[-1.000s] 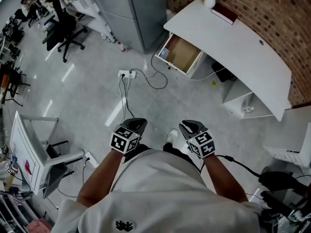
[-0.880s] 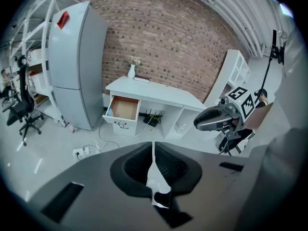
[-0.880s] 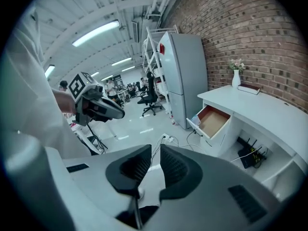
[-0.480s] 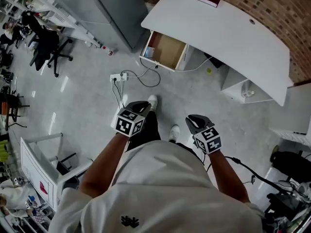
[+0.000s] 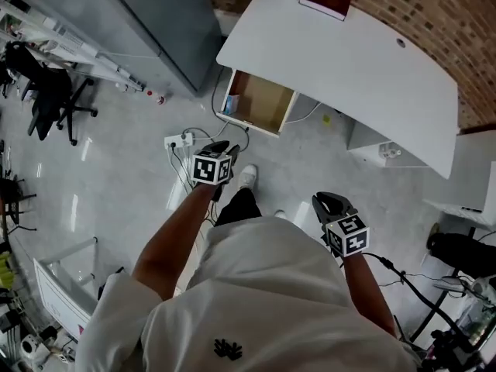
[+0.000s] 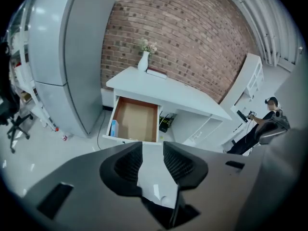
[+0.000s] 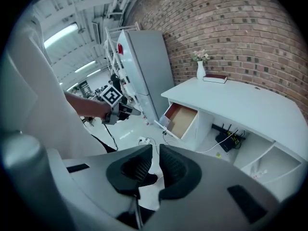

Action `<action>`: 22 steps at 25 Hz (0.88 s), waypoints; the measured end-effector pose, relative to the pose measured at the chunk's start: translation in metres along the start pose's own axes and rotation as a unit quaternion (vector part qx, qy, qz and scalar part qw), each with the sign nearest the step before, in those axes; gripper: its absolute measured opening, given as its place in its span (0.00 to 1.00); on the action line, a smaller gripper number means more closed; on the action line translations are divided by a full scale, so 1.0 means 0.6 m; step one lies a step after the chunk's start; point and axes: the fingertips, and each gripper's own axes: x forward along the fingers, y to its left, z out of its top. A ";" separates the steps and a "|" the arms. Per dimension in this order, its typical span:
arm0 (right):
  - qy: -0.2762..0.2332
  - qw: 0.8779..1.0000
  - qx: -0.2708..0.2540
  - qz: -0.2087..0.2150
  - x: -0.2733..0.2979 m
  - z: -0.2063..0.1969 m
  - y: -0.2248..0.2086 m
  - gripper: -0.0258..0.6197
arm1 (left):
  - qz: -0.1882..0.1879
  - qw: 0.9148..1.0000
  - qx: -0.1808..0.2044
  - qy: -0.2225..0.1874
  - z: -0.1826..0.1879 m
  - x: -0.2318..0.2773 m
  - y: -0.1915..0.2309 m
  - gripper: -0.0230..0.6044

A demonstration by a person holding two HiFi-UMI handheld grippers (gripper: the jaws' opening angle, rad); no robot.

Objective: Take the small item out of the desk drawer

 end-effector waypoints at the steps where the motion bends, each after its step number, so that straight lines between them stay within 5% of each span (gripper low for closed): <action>1: 0.007 1.000 0.006 -0.006 0.016 0.012 -0.004 0.15 | 0.006 1.000 -0.006 0.004 0.012 0.022 0.035 0.25; 9: 0.064 0.994 0.068 -0.049 0.106 0.038 -0.027 0.15 | 0.060 0.997 -0.039 0.033 0.050 0.200 0.251 0.28; 22: 0.105 0.977 0.161 -0.088 0.187 0.044 -0.060 0.15 | 0.091 0.991 -0.023 0.099 0.061 0.450 0.402 0.33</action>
